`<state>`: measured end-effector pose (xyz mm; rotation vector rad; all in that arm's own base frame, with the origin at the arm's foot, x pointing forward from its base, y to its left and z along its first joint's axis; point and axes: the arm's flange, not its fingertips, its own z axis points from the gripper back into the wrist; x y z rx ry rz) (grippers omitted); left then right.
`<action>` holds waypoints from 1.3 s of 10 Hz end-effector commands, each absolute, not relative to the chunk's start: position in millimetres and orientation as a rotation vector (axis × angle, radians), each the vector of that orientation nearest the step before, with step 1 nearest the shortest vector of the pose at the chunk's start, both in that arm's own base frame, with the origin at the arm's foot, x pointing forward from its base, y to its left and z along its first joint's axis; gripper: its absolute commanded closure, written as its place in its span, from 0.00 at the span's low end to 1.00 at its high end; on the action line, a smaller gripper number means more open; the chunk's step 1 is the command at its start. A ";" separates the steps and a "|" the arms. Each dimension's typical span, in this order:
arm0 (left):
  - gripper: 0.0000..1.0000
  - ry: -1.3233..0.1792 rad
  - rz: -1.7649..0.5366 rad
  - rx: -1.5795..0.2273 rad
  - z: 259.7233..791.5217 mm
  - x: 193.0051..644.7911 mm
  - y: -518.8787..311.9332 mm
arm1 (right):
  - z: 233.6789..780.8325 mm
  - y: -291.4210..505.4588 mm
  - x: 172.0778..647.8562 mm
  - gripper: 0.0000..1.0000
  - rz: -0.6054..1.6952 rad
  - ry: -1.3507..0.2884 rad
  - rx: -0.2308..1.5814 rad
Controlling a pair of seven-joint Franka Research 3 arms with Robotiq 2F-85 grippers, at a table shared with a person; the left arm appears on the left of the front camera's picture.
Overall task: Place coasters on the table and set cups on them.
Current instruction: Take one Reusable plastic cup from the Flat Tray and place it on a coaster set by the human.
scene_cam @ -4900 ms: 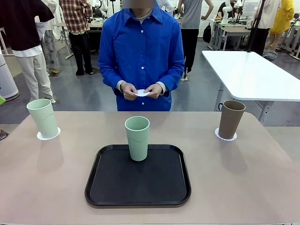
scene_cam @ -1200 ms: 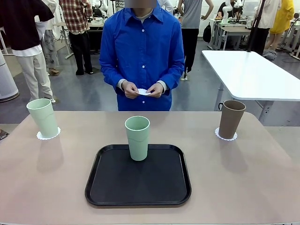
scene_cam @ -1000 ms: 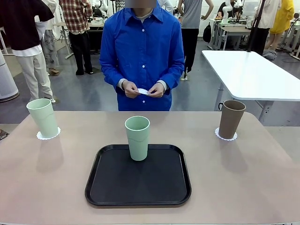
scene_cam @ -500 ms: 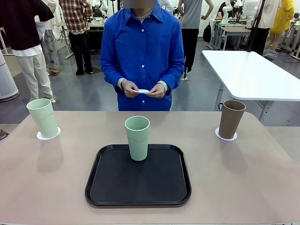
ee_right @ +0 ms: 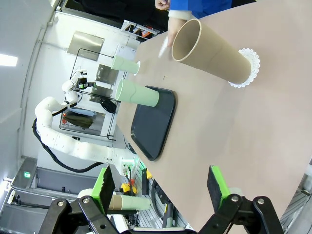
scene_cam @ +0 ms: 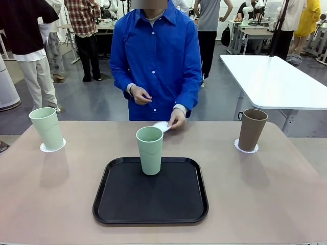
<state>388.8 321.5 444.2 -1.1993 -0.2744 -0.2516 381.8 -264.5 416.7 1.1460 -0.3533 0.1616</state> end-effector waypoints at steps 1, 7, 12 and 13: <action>0.00 -0.274 -0.248 -1.197 445.2 388.2 322.1 | 418.5 -264.3 380.7 0.00 0.160 -0.344 1.132; 0.00 -0.274 -0.248 -1.197 445.2 388.2 322.1 | 418.5 -264.3 380.7 0.00 0.160 -0.344 1.132; 0.00 -0.274 -0.248 -1.197 445.2 388.2 322.1 | 418.5 -264.3 380.7 0.00 0.160 -0.344 1.132; 0.00 -0.274 -0.248 -1.197 445.2 388.2 322.1 | 418.5 -264.3 380.7 0.00 0.160 -0.344 1.132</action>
